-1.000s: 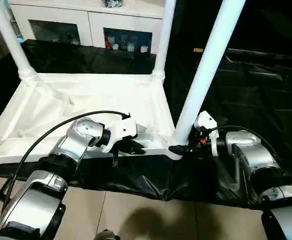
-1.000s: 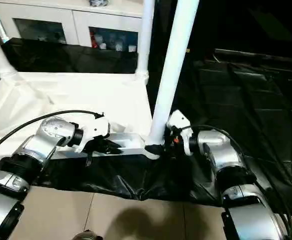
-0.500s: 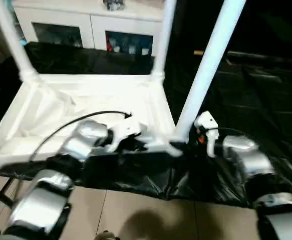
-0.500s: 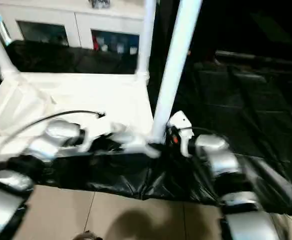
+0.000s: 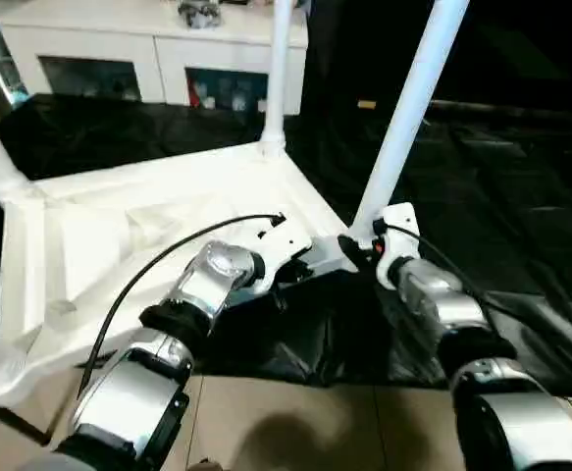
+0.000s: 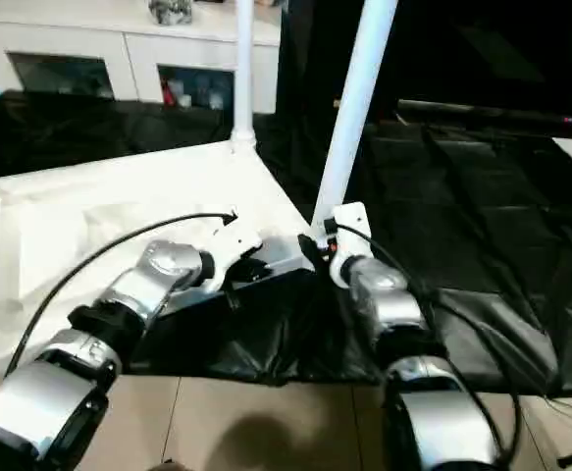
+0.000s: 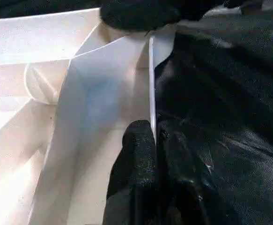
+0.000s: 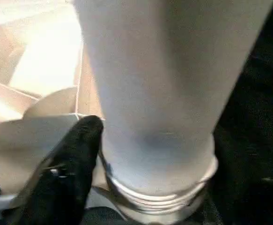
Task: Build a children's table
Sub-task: Rotate leg to tighten
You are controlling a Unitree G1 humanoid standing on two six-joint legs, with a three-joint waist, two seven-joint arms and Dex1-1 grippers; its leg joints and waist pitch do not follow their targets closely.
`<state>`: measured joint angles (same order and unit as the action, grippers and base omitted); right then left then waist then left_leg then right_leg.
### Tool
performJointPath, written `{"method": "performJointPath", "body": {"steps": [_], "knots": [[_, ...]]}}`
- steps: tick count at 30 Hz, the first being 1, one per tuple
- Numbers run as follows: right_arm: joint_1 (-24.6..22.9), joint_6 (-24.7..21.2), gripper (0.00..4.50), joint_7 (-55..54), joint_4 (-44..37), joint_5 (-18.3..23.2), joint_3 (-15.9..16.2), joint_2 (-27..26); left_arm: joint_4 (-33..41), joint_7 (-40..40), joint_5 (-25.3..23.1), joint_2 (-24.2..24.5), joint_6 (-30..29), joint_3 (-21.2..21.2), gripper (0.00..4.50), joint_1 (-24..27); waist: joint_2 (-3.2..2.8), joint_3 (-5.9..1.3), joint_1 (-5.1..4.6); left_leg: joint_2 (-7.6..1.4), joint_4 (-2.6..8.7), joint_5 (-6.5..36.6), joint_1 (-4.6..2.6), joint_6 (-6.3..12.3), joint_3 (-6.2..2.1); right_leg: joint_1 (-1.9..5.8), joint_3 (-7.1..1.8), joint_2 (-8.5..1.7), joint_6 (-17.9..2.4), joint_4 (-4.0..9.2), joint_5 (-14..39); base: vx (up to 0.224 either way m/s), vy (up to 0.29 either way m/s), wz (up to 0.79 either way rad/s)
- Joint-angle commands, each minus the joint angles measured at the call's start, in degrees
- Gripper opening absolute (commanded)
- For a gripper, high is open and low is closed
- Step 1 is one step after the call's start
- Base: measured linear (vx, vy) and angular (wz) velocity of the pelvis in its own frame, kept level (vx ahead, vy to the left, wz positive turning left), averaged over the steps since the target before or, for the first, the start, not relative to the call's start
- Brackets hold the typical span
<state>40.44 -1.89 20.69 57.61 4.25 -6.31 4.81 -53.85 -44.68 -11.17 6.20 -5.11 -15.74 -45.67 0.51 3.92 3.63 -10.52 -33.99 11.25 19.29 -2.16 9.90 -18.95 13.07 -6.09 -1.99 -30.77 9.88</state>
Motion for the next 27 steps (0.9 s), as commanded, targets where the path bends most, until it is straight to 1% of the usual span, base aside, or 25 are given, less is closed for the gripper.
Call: {"method": "performJointPath", "body": {"steps": [1,2,3,4,5,6,7,8,9,10,11,12,13,14,16,17,18,19,20,21,22,23,27], "knots": [[0.7,-1.0,3.83,4.0,1.8,1.1,3.0,-5.1,1.0,-0.1,-0.7,-3.9,2.8,-3.2,0.0,-1.5,-0.78,-2.74,-0.82,-8.01,9.62,43.3,0.56,-4.61,-4.12,1.88,-6.59,-3.54,-1.4,-2.39,20.8,0.0,0.0,0.0],[0.7,-0.6,3.92,4.3,1.8,0.8,3.2,-4.8,1.3,-1.0,-0.6,-3.5,3.3,-3.3,0.0,-1.3,0.78,-3.18,-0.41,-4.4,7.21,41.3,-2.73,-6.24,-2.25,-2.43,-8.2,-4.7,-5.2,1.45,22.2,0.0,0.0,0.0],[0.6,0.3,3.96,5.4,1.5,0.0,3.9,-3.7,2.0,-3.6,-0.2,-2.5,4.4,-3.4,0.0,-0.7,2.06,-3.36,0.25,-1.75,3.66,29.8,-2.43,-2.99,-1.51,-3.03,-9.19,-7.05,-5.5,4.04,33.8,0.074,-0.038,0.18],[0.5,0.5,4.02,5.9,1.3,-0.2,4.0,-3.3,2.3,-4.4,-0.1,-2.2,4.8,-3.5,0.0,-0.5,2.14,-3.26,0.96,-1.59,2.82,24.0,-1.73,-1.01,-1.48,-2.44,-9.9,-8.01,-4.8,4.65,38.0,0.084,-0.039,-0.01],[0.4,1.1,4.02,6.9,0.7,-0.4,4.4,-2.4,3.0,-6.2,0.1,-1.4,5.7,-3.7,0.0,0.0,1.82,-3.78,1.57,-2.58,3.43,14.8,0.41,1.36,-1.97,-0.46,-10.23,-8.31,-4.6,3.73,36.5,0.084,-0.039,-0.01],[0.2,1.2,4.02,7.7,0.5,-0.5,4.5,-2.1,3.2,-7.0,0.3,-1.0,5.9,-3.7,0.0,0.2,1.36,-4.14,1.55,-3.5,4.6,11.2,1.5,1.66,-2.06,-0.35,-9.34,-6.34,-5.2,2.4,29.3,0.077,-0.019,-0.11],[-0.1,1.7,4.02,10.1,-0.2,-0.7,5.1,-0.9,4.0,-9.5,0.6,0.0,6.5,-3.9,0.0,0.9,0.96,-4.58,1.55,-4.02,4.64,10.0,1.22,1.5,-2.14,-0.55,-9.28,-5.94,-6.2,1.78,24.0,0.058,-0.02,-0.03],[-0.4,2.3,4.02,12.5,-0.5,-1.1,5.5,0.2,4.6,-11.4,0.8,1.0,7.3,-4.1,0.0,1.5,0.86,-4.81,1.47,-4.32,4.48,8.7,0.84,1.83,-1.81,-0.96,-9.43,-5.35,-9.4,0.55,13.3,0.058,-0.02,-0.03],[-0.6,2.7,4.02,14.5,-0.8,-1.5,5.9,1.0,4.9,-12.6,0.8,1.7,7.9,-4.3,0.0,1.8,1.08,-4.51,1.37,-3.98,4.38,10.1,0.7,2.52,-1.25,-1.13,-9.52,-5.13,-12.1,0.25,9.4,0.065,-0.016,0.03],[-1.1,3.2,4.02,17.6,-1.5,-1.9,6.7,2.1,5.2,-13.8,0.8,2.7,8.5,-4.5,0.0,2.2,1.0,-4.49,1.37,-3.72,4.24,10.5,1.0,2.88,-1.13,-0.75,-9.54,-5.31,-12.8,0.1,8.7,0.05,-0.019,0.0],[-1.6,3.5,4.02,19.6,-2.2,-2.1,7.4,3.1,5.4,-14.8,1.0,3.3,9.1,-4.5,0.0,2.4,1.0,-4.77,1.62,-3.59,4.08,9.8,1.24,3.74,-1.01,-0.22,-9.5,-5.57,-13.2,-0.01,7.8,0.05,-0.019,0.0],[-2.0,3.8,4.02,21.5,-2.9,-2.3,8.0,4.0,5.4,-15.7,1.2,3.9,9.6,-4.4,0.0,2.6,0.87,-4.82,1.79,-3.73,3.98,8.2,1.3,4.29,-0.93,-0.17,-9.44,-5.47,-13.5,-0.18,6.2,0.0,0.0,0.0],[-2.0,3.8,4.02,21.5,-2.9,-2.3,8.0,4.0,5.4,-15.7,1.2,3.9,9.6,-4.4,0.0,2.6,0.8,-4.79,1.88,-3.84,3.99,7.6,1.28,4.52,-0.92,-0.18,-9.38,-5.31,-13.5,-0.23,5.7,0.0,0.0,0.0],[-2.8,4.3,4.02,25.3,-4.0,-2.7,9.0,5.8,5.7,-17.6,1.6,5.0,10.4,-4.2,0.0,2.8,0.77,-4.78,1.94,-4.02,3.96,7.2,1.33,4.68,-0.85,-0.17,-9.37,-5.22,-13.6,-0.38,5.1,0.0,0.0,0.0],[-3.1,4.6,4.02,26.7,-4.4,-2.8,9.4,6.5,5.8,-18.3,1.8,5.4,10.6,-4.1,0.0,2.9,0.81,-4.7,2.09,-4.15,3.93,8.0,1.22,4.5,-0.7,-0.19,-9.3,-5.1,-13.7,-0.31,6.2,0.0,0.0,0.0],[-3.7,4.9,4.02,29.9,-5.4,-2.9,10.3,7.8,6.2,-19.8,2.1,6.2,10.9,-4.0,0.0,3.0,0.85,-4.56,2.24,-4.13,3.95,9.1,1.22,4.21,-0.61,-0.18,-9.34,-5.15,-13.3,0.04,8.2,0.0,0.0,0.0],[-4.8,4.9,4.02,34.9,-7.5,-2.5,11.5,9.8,6.9,-22.1,2.7,7.5,11.3,-3.8,0.0,3.2,1.0,-4.48,2.48,-4.05,3.95,9.7,1.19,4.0,-0.55,-0.08,-9.29,-5.06,-12.5,0.32,10.4,0.0,0.0,0.0],[-4.8,4.9,4.02,34.9,-7.5,-2.5,11.5,9.8,6.9,-22.1,2.7,7.5,11.3,-3.8,0.0,3.2,0.9,-4.46,2.65,-4.1,3.95,9.9,1.15,3.95,-0.53,-0.13,-9.34,-5.11,-12.2,0.42,11.2,0.0,0.0,0.0],[-5.5,4.6,4.02,38.1,-9.0,-2.1,12.2,10.8,7.5,-24.1,3.4,8.4,11.5,-3.8,0.0,3.4,0.85,-4.39,2.7,-4.26,4.07,10.6,1.04,3.64,-0.57,-0.32,-9.35,-5.05,-11.8,0.5,12.4,0.0,0.0,0.0],[-5.9,4.4,4.02,39.5,-9.7,-1.8,12.5,11.2,7.6,-25.0,3.6,8.8,11.7,-3.8,0.0,3.5,0.84,-4.43,2.9,-4.31,4.06,10.7,0.9,3.31,-0.56,-0.43,-9.4,-5.1,-11.6,0.56,13.1,0.0,0.0,0.0],[-6.0,4.3,4.02,40.2,-10.1,-1.7,12.6,11.4,7.7,-25.4,3.8,9.0,11.7,-3.8,0.0,3.5,0.81,-4.38,2.97,-4.3,4.09,10.9,0.88,3.18,-0.55,-0.46,-9.38,-5.07,-11.6,0.61,13.4,0.0,0.0,0.0],[-6.8,3.7,4.02,43.1,-11.9,-1.1,13.4,12.4,7.8,-27.0,4.0,9.9,12.1,-3.9,0.0,3.6,0.79,-4.33,3.04,-4.33,4.18,11.3,0.88,2.94,-0.58,-0.5,-9.38,-5.02,-11.3,0.73,14.2,0.0,0.0,0.0],[-8.2,3.3,4.02,47.0,-14.9,-0.7,14.5,13.5,7.4,-29.6,3.8,11.4,13.3,-4.3,0.0,3.6,0.8,-4.34,3.15,-4.39,4.26,11.9,0.78,2.5,-0.67,-0.58,-9.38,-5.04,-11.1,0.74,14.7,0.0,0.0,0.0]]}}
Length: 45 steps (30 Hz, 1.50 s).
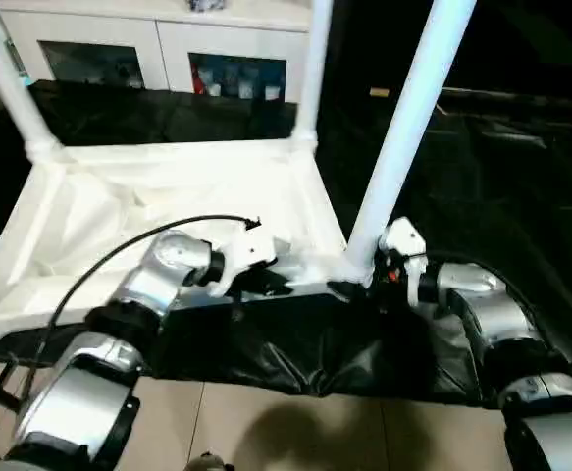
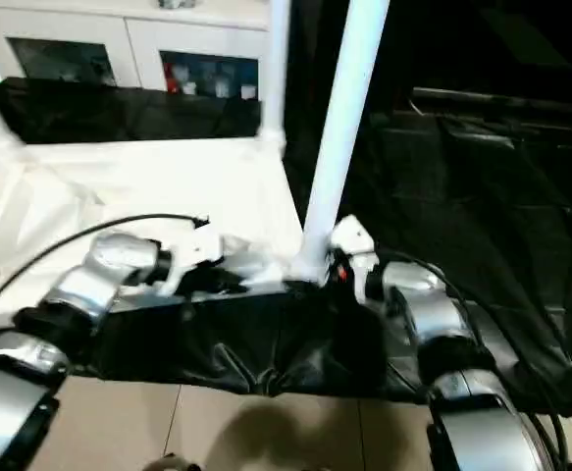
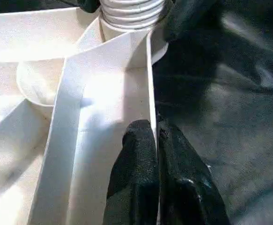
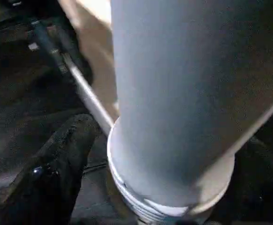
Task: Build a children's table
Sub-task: Rotate leg to tighten
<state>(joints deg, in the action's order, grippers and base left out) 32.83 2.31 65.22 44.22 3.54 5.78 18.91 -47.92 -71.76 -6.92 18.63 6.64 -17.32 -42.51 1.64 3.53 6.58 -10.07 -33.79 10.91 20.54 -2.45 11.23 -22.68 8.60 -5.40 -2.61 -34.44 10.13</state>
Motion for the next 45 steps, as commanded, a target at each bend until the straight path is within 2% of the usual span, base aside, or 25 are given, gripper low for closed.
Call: {"method": "performJointPath", "body": {"steps": [1,5,10,17,22,25,26,27,28,29,30,31,33,34,35,38,42,43,45], "knots": [[-1.1,-1.1,4.02,3.9,-2.6,0.3,3.0,-0.2,1.6,-3.7,-0.4,-0.4,1.7,-2.9,0.0,0.5,-0.41,-3.95,0.22,-4.81,4.06,12.2,-0.44,2.75,-1.96,3.17,-4.95,-5.75,-10.5,4.44,14.4,0.0,0.0,0.0],[-2.4,-2.3,4.02,7.2,-5.2,0.8,4.0,0.8,2.2,-6.8,0.3,0.6,1.5,-2.9,0.0,0.9,-0.41,-4.03,0.37,-4.86,4.06,11.4,-0.42,2.73,-1.95,3.22,-4.98,-5.69,-10.9,4.2,12.7,0.0,0.0,0.0],[-3.4,-3.6,3.67,8.7,-7.0,1.2,4.3,1.2,2.6,-9.2,0.6,1.6,1.1,-3.1,0.0,1.1,-0.42,-4.03,0.48,-4.87,4.08,11.6,-0.49,2.24,-1.99,3.22,-4.96,-5.83,-10.8,4.23,13.6,0.0,0.0,0.0],[-4.5,-5.2,2.92,8.7,-9.1,1.6,4.8,1.2,2.6,-9.0,0.8,1.5,0.7,-3.0,0.0,1.3,-0.41,-4.08,0.83,-4.9,4.05,11.1,-0.62,2.01,-1.94,3.15,-4.96,-5.79,-10.8,4.17,12.9,0.0,0.0,0.0],[-5.6,-7.1,2.78,7.2,-9.9,2.4,4.6,-0.2,2.9,-7.2,0.9,0.4,-0.5,-2.4,0.0,1.7,-0.37,-4.07,1.07,-4.83,3.99,10.8,-0.63,2.05,-1.92,3.17,-4.95,-5.82,-10.4,4.25,13.4,0.0,0.0,0.0],[-5.1,-7.4,2.76,2.3,-8.0,2.7,2.8,-2.5,2.5,-3.6,0.7,-1.0,-1.7,-1.6,0.0,1.4,-0.44,-3.74,1.22,-4.81,4.19,12.8,-0.88,1.35,-1.95,2.96,-4.9,-5.89,-9.4,4.88,17.5,0.0,0.0,0.0],[-4.6,-6.9,2.76,-1.7,-6.7,2.3,1.8,-3.9,2.0,-1.0,0.3,-1.9,-2.6,-1.2,0.0,1.0,-0.53,-3.49,1.05,-4.88,4.37,14.8,-1.11,0.49,-2.08,2.74,-4.93,-6.04,-8.7,5.33,21.1,0.0,0.0,0.0],[-3.7,-5.7,2.76,-9.2,-4.4,1.2,0.2,-6.2,0.9,3.6,-0.2,-3.6,-4.1,-0.5,0.0,0.2,-0.47,-3.2,0.72,-4.84,4.55,17.1,-1.45,-0.55,-2.33,2.54,-4.79,-6.16,-7.7,5.81,25.2,0.0,0.0,0.0],[-3.7,-5.7,2.75,-9.2,-4.4,1.2,0.2,-6.2,0.9,3.6,-0.2,-3.6,-4.1,-0.5,0.0,0.2,-0.53,-3.04,0.52,-4.77,4.58,18.7,-1.71,-1.24,-2.46,2.37,-4.69,-6.27,-7.1,6.2,27.9,0.0,0.0,0.0],[-2.7,-5.8,2.75,-14.1,-2.5,0.6,-0.7,-7.7,0.1,6.4,-0.3,-4.9,-5.3,0.1,0.0,-0.5,-0.41,-3.0,0.06,-4.39,4.49,20.9,-2.12,-1.74,-2.78,2.48,-4.26,-6.34,-5.4,6.91,32.5,0.0,0.0,0.0],[-2.1,-6.1,2.74,-16.9,-1.5,0.3,-1.2,-8.6,-0.2,8.1,-0.4,-5.7,-6.0,0.5,0.0,-0.9,-0.45,-2.92,-0.65,-4.36,4.53,21.7,-2.16,-2.1,-2.94,2.46,-3.99,-6.31,-4.4,7.29,34.5,0.0,0.0,0.0],[-0.6,-7.5,2.74,-23.3,1.1,0.6,-3.0,-11.0,-1.2,12.1,-1.1,-7.5,-6.9,0.8,0.0,-1.9,-0.39,-3.01,-0.83,-4.38,4.52,21.8,-2.17,-2.17,-3.06,2.58,-3.86,-6.32,-4.0,7.42,34.9,0.0,0.0,0.0],[0.2,-8.0,2.74,-25.9,2.1,1.1,-3.9,-12.2,-1.6,13.7,-1.4,-8.4,-7.5,0.8,0.0,-2.3,-0.54,-3.12,-1.66,-4.47,4.72,22.2,-1.84,-2.3,-3.38,2.81,-3.73,-6.34,-3.5,7.52,33.9,0.0,0.0,0.0],[1.8,-7.8,2.74,-32.2,4.4,1.3,-5.5,-14.5,-2.3,17.0,-1.7,-10.1,-8.8,1.1,0.0,-3.1,-0.85,-3.19,-1.77,-4.41,4.72,22.2,-1.79,-2.07,-3.35,2.85,-3.75,-6.32,-3.6,7.5,32.9,0.0,0.0,0.0],[2.4,-7.7,2.74,-34.5,5.2,1.1,-6.0,-15.3,-2.5,18.1,-1.8,-10.7,-9.3,1.2,0.0,-3.4,-0.84,-3.25,-2.05,-4.55,4.86,21.8,-1.79,-2.18,-3.29,2.66,-3.96,-6.28,-4.4,7.36,30.9,0.0,0.0,0.0],[5.3,-6.3,2.74,-41.4,9.3,1.2,-7.5,-18.7,-3.9,23.7,-2.9,-13.3,-10.2,1.3,0.0,-4.5,-0.9,-3.46,-2.05,-4.54,4.96,20.8,-1.79,-2.06,-2.97,2.51,-4.4,-6.1,-6.1,6.91,26.1,0.0,0.0,0.0],[6.4,-2.6,2.74,-43.7,11.5,-1.4,-6.0,-20.5,-4.0,25.3,-3.7,-14.8,-10.5,1.0,0.0,-4.6,-0.79,-3.68,-1.72,-4.47,4.82,17.6,-1.52,-1.18,-2.44,2.7,-4.87,-6.06,-8.4,6.05,19.5,0.0,0.0,0.0],[6.6,-2.5,3.08,-42.9,11.8,-1.0,-6.4,-20.9,-3.9,25.3,-3.8,-15.0,-10.5,0.9,0.0,-4.5,-0.78,-3.68,-1.71,-4.45,4.81,17.1,-1.45,-0.95,-2.39,2.75,-4.89,-6.01,-8.7,5.92,18.8,0.0,0.0,0.0],[6.6,-2.8,3.45,-41.6,11.7,-0.2,-6.9,-21.1,-3.7,25.0,-3.9,-15.0,-10.0,0.6,0.0,-4.4,-0.61,-3.64,-1.59,-4.34,4.68,16.7,-1.54,0.09,-2.16,2.7,-4.99,-5.97,-9.1,6.02,19.4,0.0,0.0,0.0]]}}
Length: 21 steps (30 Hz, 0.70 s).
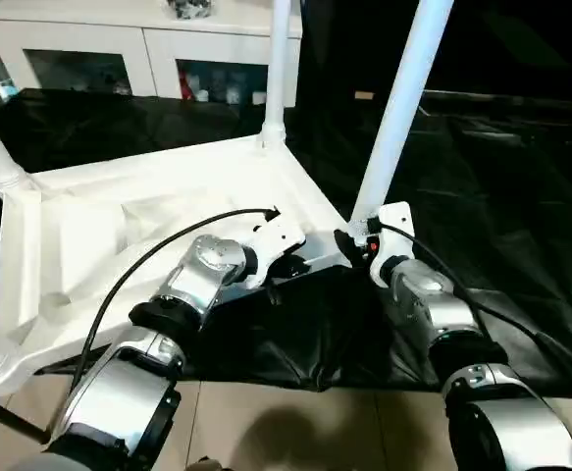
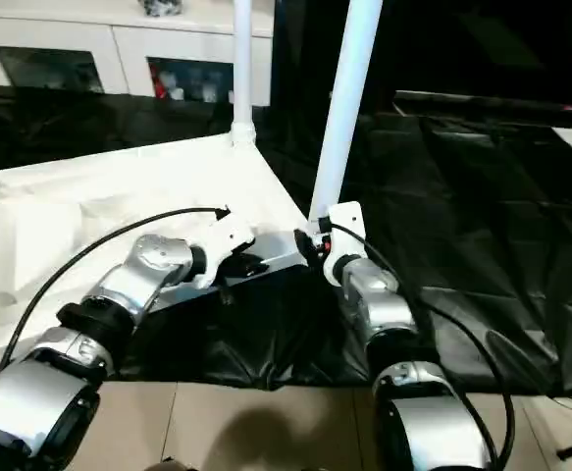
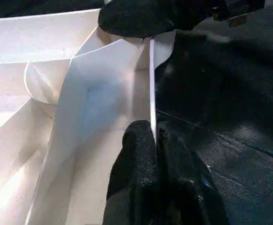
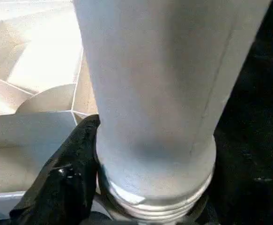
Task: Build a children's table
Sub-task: Rotate leg to tighten
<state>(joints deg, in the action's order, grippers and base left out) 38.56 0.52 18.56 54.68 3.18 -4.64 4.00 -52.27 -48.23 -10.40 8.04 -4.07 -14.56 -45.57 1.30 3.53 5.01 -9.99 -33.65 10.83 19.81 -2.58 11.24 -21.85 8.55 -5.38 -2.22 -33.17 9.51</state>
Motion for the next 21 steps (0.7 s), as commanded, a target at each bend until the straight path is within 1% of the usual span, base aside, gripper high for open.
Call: {"method": "performJointPath", "body": {"steps": [1,2,3,4,5,7,8,9,10,13,14,16,17,18,19,20,21], "knots": [[1.1,-1.2,3.53,6.1,1.3,0.9,3.0,-6.4,0.8,1.1,-0.5,-4.3,1.0,-2.4,0.0,-1.1,-0.29,-3.66,0.01,-4.42,4.5,16.7,-0.8,0.31,-2.15,1.87,-4.94,-6.04,-9.5,4.76,20.3,0.0,0.0,0.0],[1.3,-0.9,3.53,7.2,1.5,0.9,3.1,-6.1,0.9,0.5,-0.4,-4.0,1.8,-2.7,0.0,-0.9,-0.47,-3.66,0.01,-4.46,4.53,16.5,-0.69,0.51,-2.19,1.97,-4.96,-6.06,-9.4,4.75,20.5,0.0,0.0,0.0],[1.2,0.2,3.62,9.2,1.3,-0.1,4.2,-4.8,1.5,-1.7,0.0,-3.2,2.5,-3.0,0.0,-0.3,-0.42,-3.7,0.01,-4.47,4.57,16.2,-0.6,0.66,-2.22,2.02,-4.85,-5.97,-9.3,4.81,20.5,0.0,0.0,0.0],[1.1,0.5,3.81,9.8,1.1,-0.4,4.5,-4.3,1.7,-2.3,0.1,-2.9,2.4,-3.0,0.0,-0.1,-0.43,-3.75,0.0,-4.47,4.55,16.1,-0.53,0.72,-2.19,2.09,-4.85,-5.92,-9.3,4.68,20.2,0.0,0.0,0.0],[1.0,1.2,3.89,11.0,1.3,-0.4,5.0,-3.4,2.2,-3.7,0.0,-2.2,3.6,-3.4,0.0,0.5,-0.53,-3.84,0.02,-4.6,4.58,15.2,-0.39,0.77,-2.25,2.19,-4.88,-5.97,-9.6,4.45,18.9,0.0,0.0,0.0],[1.0,1.5,3.89,11.4,1.3,-0.5,5.1,-3.2,2.3,-4.1,0.0,-2.0,4.2,-3.5,0.0,0.6,-0.52,-3.9,-0.09,-4.69,4.59,14.4,-0.22,0.9,-2.22,2.26,-4.91,-5.86,-10.2,4.09,16.6,0.0,0.0,0.0],[0.5,2.2,3.89,14.5,0.8,-1.0,6.0,-1.2,3.3,-7.0,0.5,-0.8,5.1,-3.7,0.0,1.6,-0.65,-3.91,-0.15,-4.72,4.62,14.4,-0.24,0.84,-2.24,2.27,-4.93,-5.86,-10.6,4.01,16.0,0.0,0.0,0.0],[0.4,2.3,3.89,14.7,0.7,-1.0,6.0,-1.0,3.4,-7.2,0.6,-0.7,5.1,-3.7,0.0,1.7,-0.55,-4.05,-0.15,-4.68,4.49,14.0,-0.11,1.09,-2.19,2.51,-4.88,-5.91,-11.1,3.83,15.0,0.0,0.0,0.0],[0.1,2.8,3.89,16.7,0.5,-1.3,6.5,0.3,4.0,-9.1,1.0,0.2,5.3,-3.8,0.0,2.3,-0.55,-3.98,-0.2,-4.56,4.45,13.8,-0.07,1.37,-2.05,2.41,-4.91,-5.83,-11.1,3.91,14.9,0.0,0.0,0.0],[-0.7,4.2,3.89,20.9,-0.2,-2.0,7.6,2.9,4.5,-11.9,1.1,2.0,6.4,-4.1,0.0,3.0,-0.52,-4.03,0.03,-4.57,4.3,12.6,-0.05,2.19,-1.91,2.54,-4.91,-5.85,-11.5,3.78,14.4,0.0,0.0,0.0],[-1.0,4.7,3.89,22.7,-0.6,-2.3,7.9,3.7,4.5,-12.7,1.1,2.5,7.0,-4.1,0.0,3.2,-0.54,-3.99,0.26,-4.62,4.29,12.3,-0.14,2.42,-1.85,2.45,-4.86,-5.83,-11.5,3.82,14.4,0.0,0.0,0.0],[-1.2,5.0,3.89,23.7,-0.8,-2.4,7.9,4.1,4.4,-13.1,1.1,2.8,7.4,-4.1,0.0,3.2,-0.58,-3.98,0.38,-4.72,4.32,12.4,-0.03,2.57,-1.86,2.53,-4.82,-5.72,-11.4,3.69,14.4,0.0,0.0,0.0],[-1.8,5.2,3.89,27.1,-1.8,-2.2,8.4,5.2,4.6,-14.5,1.4,3.4,7.6,-4.0,0.0,3.4,-0.44,-3.92,0.36,-4.78,4.36,12.6,-0.08,2.63,-1.83,2.49,-4.77,-5.62,-11.3,3.7,14.8,0.0,0.0,0.0],[-2.8,5.1,3.89,31.4,-3.3,-1.8,9.1,6.5,5.0,-16.5,1.9,4.2,7.9,-3.9,0.0,3.6,-0.48,-3.91,0.46,-4.84,4.33,12.7,-0.08,2.64,-1.8,2.43,-4.81,-5.7,-11.2,3.75,15.3,0.0,0.0,0.0],[-3.7,4.8,3.89,35.3,-4.9,-1.3,9.9,7.6,5.4,-18.2,2.4,4.9,7.9,-3.8,0.0,3.7,-0.46,-3.88,0.59,-4.79,4.32,12.9,-0.08,2.8,-1.79,2.54,-4.75,-5.65,-11.1,3.86,15.6,0.0,0.0,0.0],[-4.5,4.3,3.89,38.7,-6.6,-0.8,10.6,8.7,5.6,-19.8,2.8,5.5,7.9,-3.8,0.0,3.8,-0.41,-3.97,0.84,-4.82,4.19,12.6,-0.01,3.36,-1.69,2.56,-4.82,-5.67,-11.0,3.7,15.1,0.0,0.0,0.0],[-4.7,4.2,3.89,39.3,-6.8,-0.7,10.8,8.9,5.7,-20.0,2.8,5.7,8.0,-3.8,0.0,3.8,-0.41,-3.97,0.99,-4.89,4.26,12.4,-0.02,3.68,-1.75,2.58,-4.75,-5.63,-10.9,3.74,15.1,0.0,0.0,0.0]]}}
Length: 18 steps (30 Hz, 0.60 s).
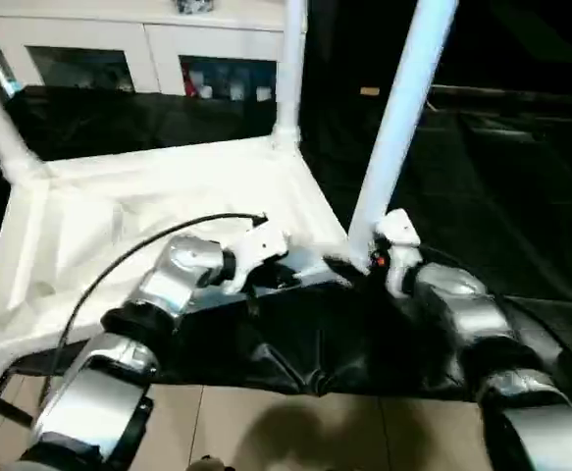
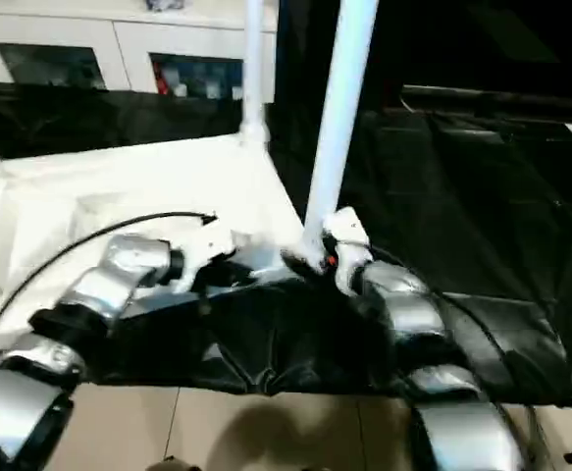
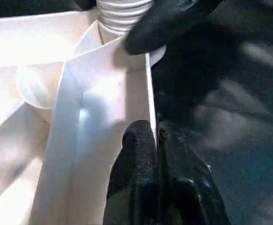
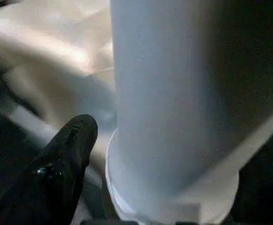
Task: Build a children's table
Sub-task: Rotate leg to tighten
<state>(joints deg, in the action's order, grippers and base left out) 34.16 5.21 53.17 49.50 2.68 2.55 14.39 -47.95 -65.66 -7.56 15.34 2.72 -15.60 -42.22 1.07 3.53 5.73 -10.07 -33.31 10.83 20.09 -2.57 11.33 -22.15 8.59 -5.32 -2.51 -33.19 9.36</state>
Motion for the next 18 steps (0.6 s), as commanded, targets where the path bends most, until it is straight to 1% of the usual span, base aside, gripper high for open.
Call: {"method": "performJointPath", "body": {"steps": [1,2,5,7,9,11,12,13,14,16,18], "knots": [[-0.9,-0.9,3.89,7.2,-2.9,0.2,4.4,-0.5,1.6,-3.8,0.1,-1.0,1.4,-2.9,0.0,0.5,0.04,-3.91,0.22,-4.8,3.89,12.5,-0.26,3.79,-1.79,2.8,-4.8,-5.65,-10.6,3.77,15.4,0.0,0.0,0.0],[-1.5,-1.2,3.89,9.3,-4.0,0.6,5.1,0.3,1.8,-5.0,0.3,-0.5,1.6,-3.0,0.0,0.6,-0.06,-3.85,0.44,-4.82,3.95,12.7,-0.3,3.69,-1.87,2.79,-4.77,-5.73,-10.4,3.85,16.7,0.0,0.0,0.0],[-2.1,-1.1,3.89,12.1,-5.2,0.8,5.9,1.4,2.2,-6.6,0.3,0.4,1.9,-3.2,0.0,0.8,-0.06,-3.74,0.67,-4.86,4.05,13.4,-0.47,2.81,-1.98,2.63,-4.78,-5.9,-9.6,4.25,19.7,0.0,0.0,0.0],[-3.2,-1.5,3.89,15.8,-7.4,1.0,7.3,3.0,2.8,-9.6,0.3,1.8,2.3,-3.8,0.0,1.0,-0.01,-3.8,0.82,-4.96,4.08,13.2,-0.48,2.84,-2.02,2.66,-4.82,-5.84,-9.6,4.15,19.2,0.0,0.0,0.0],[-3.8,-1.9,3.89,17.5,-8.7,1.1,7.7,3.6,2.9,-10.9,0.4,2.5,2.6,-4.0,0.0,1.1,-0.09,-3.87,0.84,-5.0,4.09,13.0,-0.43,2.87,-1.99,2.62,-4.86,-5.77,-10.1,3.86,17.6,0.0,0.0,0.0],[-4.7,-2.6,3.57,19.6,-10.6,1.3,8.0,4.4,3.2,-12.7,0.6,3.5,2.8,-4.4,0.0,1.3,-0.02,-3.83,0.93,-4.94,4.09,13.0,-0.45,2.74,-1.95,2.63,-4.87,-5.81,-10.5,3.84,17.3,0.0,0.0,0.0],[-4.7,-2.6,3.57,19.6,-10.6,1.3,8.0,4.4,3.2,-12.7,0.6,3.5,2.8,-4.4,0.0,1.3,-0.12,-3.84,1.05,-4.9,4.07,12.9,-0.48,2.7,-1.94,2.68,-4.9,-5.88,-10.4,3.91,17.4,0.0,0.0,0.0],[-5.6,-3.7,3.57,21.2,-12.5,1.7,8.5,5.1,3.4,-14.4,0.6,4.3,2.8,-4.6,0.0,1.5,-0.11,-3.84,1.04,-4.91,4.1,12.9,-0.51,2.7,-1.94,2.62,-4.89,-5.82,-10.4,3.9,17.4,0.0,0.0,0.0],[-5.7,-4.0,3.44,21.5,-12.9,1.8,8.6,5.2,3.5,-14.8,0.6,4.5,2.8,-4.7,0.0,1.5,-0.17,-3.93,1.15,-4.94,4.1,12.6,-0.55,2.68,-1.96,2.74,-4.89,-5.76,-10.2,3.85,16.8,0.0,0.0,0.0],[-6.1,-4.8,3.18,22.1,-14.0,2.1,8.7,5.4,3.6,-15.5,0.5,4.9,2.9,-4.7,0.0,1.6,-0.24,-3.91,1.15,-5.0,4.13,12.5,-0.49,2.79,-1.97,2.71,-4.89,-5.79,-10.6,3.75,16.1,0.0,0.0,0.0],[-6.4,-5.3,3.1,22.4,-14.7,2.5,8.9,5.5,3.6,-15.8,0.5,5.1,2.8,-4.6,0.0,1.6,-0.24,-3.89,1.12,-4.93,4.12,12.9,-0.55,2.26,-1.99,2.71,-4.85,-5.84,-10.6,3.84,17.0,0.0,0.0,0.0]]}}
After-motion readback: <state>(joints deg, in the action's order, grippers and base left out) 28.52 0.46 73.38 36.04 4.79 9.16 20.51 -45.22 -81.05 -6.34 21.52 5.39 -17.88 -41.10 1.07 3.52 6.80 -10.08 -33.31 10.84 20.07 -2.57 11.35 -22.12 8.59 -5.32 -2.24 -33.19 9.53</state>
